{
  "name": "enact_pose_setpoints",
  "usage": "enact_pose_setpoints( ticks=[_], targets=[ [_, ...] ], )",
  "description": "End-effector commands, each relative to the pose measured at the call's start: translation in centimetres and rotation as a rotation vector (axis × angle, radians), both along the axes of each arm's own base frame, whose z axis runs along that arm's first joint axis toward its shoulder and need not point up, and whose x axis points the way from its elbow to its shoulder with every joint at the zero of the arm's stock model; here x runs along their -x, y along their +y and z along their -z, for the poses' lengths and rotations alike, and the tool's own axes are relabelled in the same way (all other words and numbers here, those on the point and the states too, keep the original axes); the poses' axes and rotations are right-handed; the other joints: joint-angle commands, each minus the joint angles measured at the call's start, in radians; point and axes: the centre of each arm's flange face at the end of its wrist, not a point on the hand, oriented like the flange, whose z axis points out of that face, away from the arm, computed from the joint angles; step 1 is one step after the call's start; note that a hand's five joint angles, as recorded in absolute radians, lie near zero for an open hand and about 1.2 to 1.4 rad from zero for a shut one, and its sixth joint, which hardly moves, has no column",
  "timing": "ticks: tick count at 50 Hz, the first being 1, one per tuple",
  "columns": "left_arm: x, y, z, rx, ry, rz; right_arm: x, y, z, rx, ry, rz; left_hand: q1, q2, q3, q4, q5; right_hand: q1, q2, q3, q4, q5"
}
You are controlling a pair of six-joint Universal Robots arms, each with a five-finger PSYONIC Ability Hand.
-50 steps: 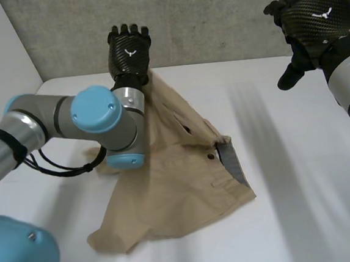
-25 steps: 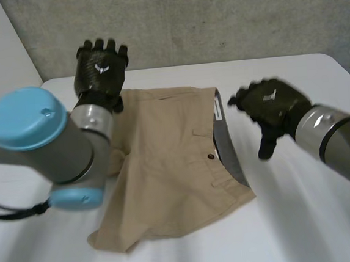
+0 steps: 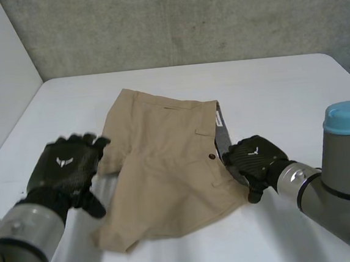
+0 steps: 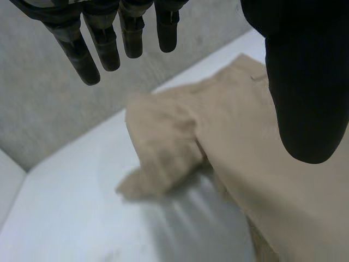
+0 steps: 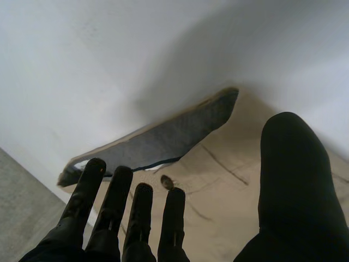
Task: Fold the shorts.
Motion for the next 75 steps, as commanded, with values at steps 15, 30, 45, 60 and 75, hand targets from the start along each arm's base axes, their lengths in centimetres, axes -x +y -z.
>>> enact_pose_setpoints(
  ticks=[15, 30, 45, 60, 75],
  targets=[
    [-2.9, 0.9, 3.7, -0.159, -0.01, -0.073, -0.8, 0.3, 2.6, -0.023, 0.011, -0.025, 0.025, 0.013, 0.001, 0.011, -0.007, 0.294, 0.243, 0.239, 0.237, 0.254],
    [-3.3, 1.7, 5.0, -0.209, -0.035, -0.076, -1.1, 0.0, 2.7, 0.004, -0.003, -0.027, 0.01, -0.002, -0.013, -0.004, -0.021, 1.041, 0.99, 0.986, 0.984, 1.001],
    [-3.3, 2.0, 6.5, -0.256, -0.054, -0.067, -0.5, -0.7, -0.2, -0.017, -0.181, 0.115, 0.028, 0.016, 0.004, 0.013, -0.004, 1.041, 0.99, 0.986, 0.984, 1.001],
    [-2.0, -1.2, 9.4, -0.207, -0.032, -0.068, 0.4, -1.2, -0.7, 0.0, -0.191, 0.236, 0.855, 0.843, 0.831, 0.84, 0.823, 1.041, 0.99, 0.986, 0.984, 1.001],
    [-0.6, -4.0, 6.6, -0.08, 0.029, -0.062, 0.8, 0.5, -2.4, -0.101, -0.158, 0.196, 1.208, 1.196, 1.184, 1.193, 1.176, 0.359, 0.308, 0.304, 0.302, 0.319]
  ],
)
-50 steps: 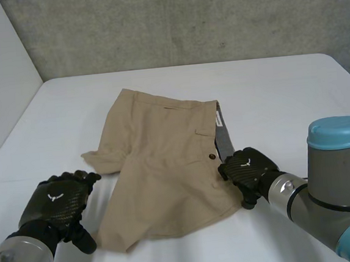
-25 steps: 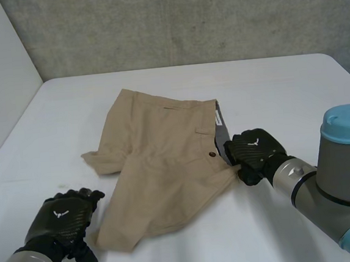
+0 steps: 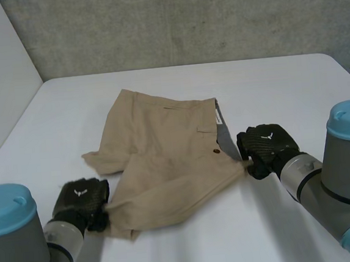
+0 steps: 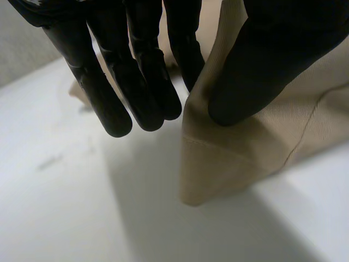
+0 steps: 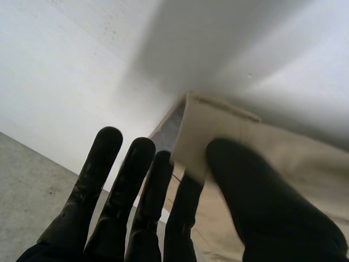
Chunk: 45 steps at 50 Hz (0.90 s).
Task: Fold the shorts.
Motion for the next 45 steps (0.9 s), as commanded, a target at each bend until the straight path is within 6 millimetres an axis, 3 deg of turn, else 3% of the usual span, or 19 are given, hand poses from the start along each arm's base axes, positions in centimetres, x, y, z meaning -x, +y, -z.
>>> enact_pose_setpoints(
  ticks=[1, 7, 18, 40, 44, 45],
  targets=[
    [0.4, -1.3, -3.0, 0.105, 0.053, -0.006, 0.5, 1.7, -1.3, -0.131, 0.029, -0.059, 0.243, 0.203, 0.21, 0.206, 0.256, -0.27, -0.492, -0.497, -0.506, -0.482],
    [0.5, -1.6, -3.3, 0.116, 0.059, -0.006, 1.4, 2.2, -0.2, -0.209, 0.029, -0.083, 0.243, 0.203, 0.21, 0.206, 0.256, -0.329, -0.551, -0.557, -0.565, -0.541],
    [1.0, -3.0, -3.2, 0.121, 0.059, -0.009, 1.3, 2.9, 1.2, -0.173, 0.018, -0.096, 0.243, 0.203, 0.21, 0.206, 0.256, -0.373, -0.595, -0.601, -0.609, -0.585],
    [1.4, -5.5, -4.1, 0.165, 0.076, -0.036, 0.4, 0.8, 3.9, -0.08, 0.051, -0.124, 0.243, 0.203, 0.21, 0.206, 0.256, -0.309, -0.531, -0.536, -0.545, -0.521],
    [1.4, -5.6, -4.3, 0.17, 0.081, -0.035, 0.3, 0.0, 4.4, -0.054, 0.052, -0.101, 0.243, 0.203, 0.21, 0.206, 0.256, 0.151, -0.071, -0.076, -0.085, -0.061],
    [1.5, -5.6, -4.4, 0.173, 0.083, -0.033, 0.2, -0.4, 4.4, -0.04, 0.053, -0.088, 0.243, 0.203, 0.21, 0.206, 0.256, 0.462, 0.24, 0.235, 0.226, 0.25]
  ],
)
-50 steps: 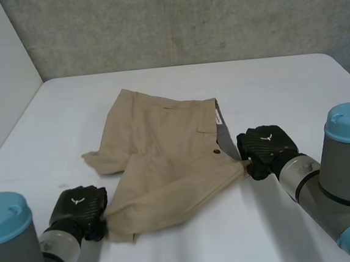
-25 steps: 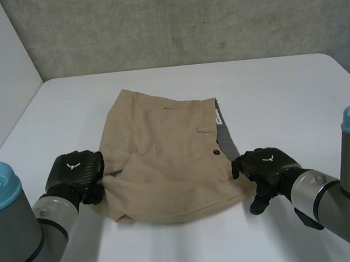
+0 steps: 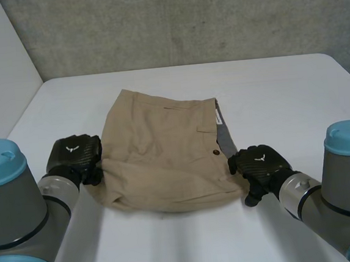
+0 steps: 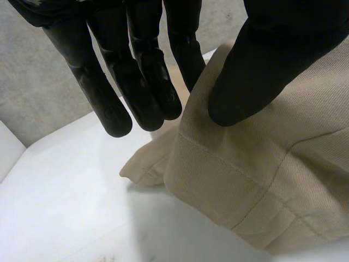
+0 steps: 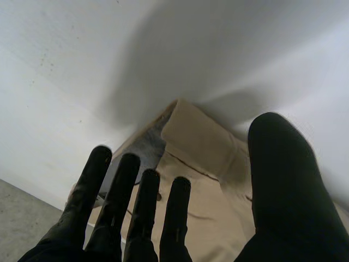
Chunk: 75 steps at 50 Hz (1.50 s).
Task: Fold the shorts.
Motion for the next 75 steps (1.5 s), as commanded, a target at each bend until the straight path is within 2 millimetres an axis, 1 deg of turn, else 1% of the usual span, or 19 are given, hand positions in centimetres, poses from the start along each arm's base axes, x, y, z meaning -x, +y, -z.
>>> enact_pose_setpoints(
  ticks=[1, 6, 8, 10, 12, 18, 23, 27, 31, 34, 38, 43, 46, 50, 55, 58, 61, 70, 75],
  targets=[
    [0.0, -0.3, -0.3, 0.006, 0.005, -0.003, -0.2, -1.5, 0.6, 0.051, 0.005, 0.036, 0.243, 0.2, 0.206, 0.202, 0.256, 0.88, 0.796, 0.804, 0.806, 0.808],
    [0.1, 0.4, -1.3, 0.014, 0.002, 0.009, -0.4, -2.7, -2.5, 0.159, -0.022, 0.078, 0.243, 0.2, 0.206, 0.202, 0.256, 0.88, 0.796, 0.804, 0.806, 0.808],
    [0.0, 1.1, -3.8, 0.061, 0.02, 0.016, -0.4, -2.9, -3.4, 0.185, -0.031, 0.086, 0.243, 0.2, 0.206, 0.202, 0.256, 0.88, 0.796, 0.804, 0.806, 0.808],
    [-0.5, 2.2, -7.7, 0.149, 0.058, 0.023, 0.0, -3.0, -8.5, 0.321, -0.085, 0.106, 0.243, 0.2, 0.206, 0.202, 0.256, 0.88, 0.796, 0.804, 0.806, 0.808],
    [-0.6, 2.4, -8.8, 0.178, 0.068, 0.024, 0.4, -2.0, -12.6, 0.408, -0.109, 0.105, 0.243, 0.2, 0.206, 0.202, 0.256, 0.88, 0.796, 0.804, 0.806, 0.808],
    [-2.0, 5.7, -18.6, 0.469, 0.129, 0.041, 1.4, 0.2, -19.7, 0.523, -0.123, 0.099, 0.243, 0.2, 0.206, 0.202, 0.256, 0.88, 0.796, 0.804, 0.806, 0.808],
    [-2.2, 7.3, -21.8, 0.58, 0.067, 0.096, 2.2, 2.0, -25.2, 0.588, -0.131, 0.101, 0.243, 0.2, 0.206, 0.202, 0.256, 0.88, 0.796, 0.804, 0.806, 0.808],
    [-2.2, 7.5, -22.1, 0.587, 0.04, 0.111, 2.4, 2.5, -27.1, 0.607, -0.109, 0.099, 0.243, 0.2, 0.206, 0.202, 0.256, 0.88, 0.796, 0.804, 0.806, 0.808],
    [-2.0, 7.1, -20.9, 0.532, 0.022, 0.12, 2.2, 2.3, -26.4, 0.577, -0.093, 0.089, 0.243, 0.2, 0.206, 0.202, 0.256, 0.88, 0.796, 0.804, 0.806, 0.808],
    [-1.5, 6.1, -17.0, 0.404, -0.023, 0.135, 1.6, 1.4, -24.4, 0.515, -0.067, 0.078, 0.243, 0.2, 0.206, 0.202, 0.256, 0.88, 0.796, 0.804, 0.806, 0.808],
    [-0.9, 4.7, -13.9, 0.292, -0.058, 0.142, 0.4, -1.0, -19.1, 0.361, 0.004, 0.064, 0.243, 0.2, 0.206, 0.202, 0.256, 0.88, 0.796, 0.804, 0.806, 0.808],
    [1.0, -0.6, -10.9, 0.264, -0.074, 0.131, -0.3, -2.7, -16.8, 0.314, 0.017, 0.065, 0.243, 0.2, 0.206, 0.202, 0.256, 0.88, 0.796, 0.804, 0.806, 0.808],
    [1.9, -3.0, -11.9, 0.338, -0.057, 0.114, -1.3, -5.0, -17.4, 0.415, -0.029, 0.082, 0.243, 0.2, 0.206, 0.202, 0.256, 0.88, 0.796, 0.804, 0.806, 0.808],
    [2.9, -6.7, -18.3, 0.57, 0.026, 0.042, -1.8, -7.8, -21.6, 0.673, -0.136, 0.18, 0.243, 0.2, 0.206, 0.202, 0.256, 0.88, 0.796, 0.804, 0.806, 0.808],
    [2.4, -6.7, -26.4, 0.838, 0.147, -0.039, -1.4, -8.8, -27.1, 0.897, -0.251, 0.27, 0.243, 0.2, 0.206, 0.202, 0.256, 0.88, 0.796, 0.804, 0.806, 0.808],
    [2.4, -6.2, -28.0, 0.898, 0.176, -0.042, -1.1, -7.8, -30.7, 1.002, -0.316, 0.287, 0.243, 0.2, 0.206, 0.202, 0.256, 0.88, 0.796, 0.804, 0.806, 0.808],
    [2.5, -5.2, -28.5, 0.913, 0.188, -0.032, -1.3, -6.5, -30.9, 0.971, -0.305, 0.264, 0.243, 0.2, 0.206, 0.202, 0.256, 0.88, 0.796, 0.804, 0.806, 0.808],
    [0.8, -2.2, -21.1, 0.681, 0.099, -0.012, -1.5, -4.5, -24.2, 0.709, -0.162, 0.181, 0.243, 0.2, 0.206, 0.202, 0.256, 0.88, 0.796, 0.804, 0.806, 0.808],
    [-0.3, 0.6, -13.6, 0.463, 0.045, 0.02, -0.7, -2.9, -17.8, 0.506, -0.046, 0.139, 0.243, 0.2, 0.206, 0.202, 0.256, 0.88, 0.796, 0.804, 0.806, 0.808]
  ],
)
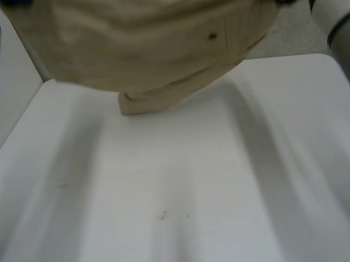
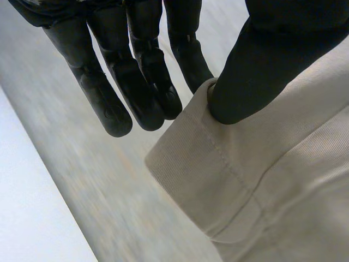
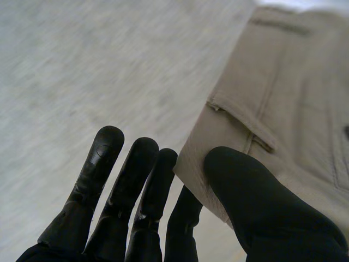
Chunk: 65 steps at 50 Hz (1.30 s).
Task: Fold the shorts.
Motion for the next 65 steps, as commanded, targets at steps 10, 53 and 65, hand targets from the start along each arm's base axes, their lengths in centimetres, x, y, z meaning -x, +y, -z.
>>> enact_pose_setpoints(
  ticks=[10, 53, 65],
  targets=[
    [-2.6, 7.7, 18.2, -0.572, -0.214, 0.058, 2.3, 5.2, 16.5, -0.534, 0.261, -0.051, 0.243, 0.196, 0.201, 0.197, 0.256, 0.434, 0.22, 0.215, 0.205, 0.234],
    [-3.8, 14.0, 14.8, -0.681, -0.278, 0.222, 5.1, 11.0, 18.0, -0.663, 0.516, -0.142, -0.916, -0.963, -0.958, -0.962, -0.903, 0.434, 0.22, 0.215, 0.205, 0.234],
    [-1.0, 5.3, 15.6, -0.573, -0.244, 0.195, 5.1, 10.8, 19.5, -0.69, 0.515, -0.148, -0.846, -0.893, -0.888, -0.892, -0.833, 0.434, 0.22, 0.215, 0.205, 0.234]
  ],
)
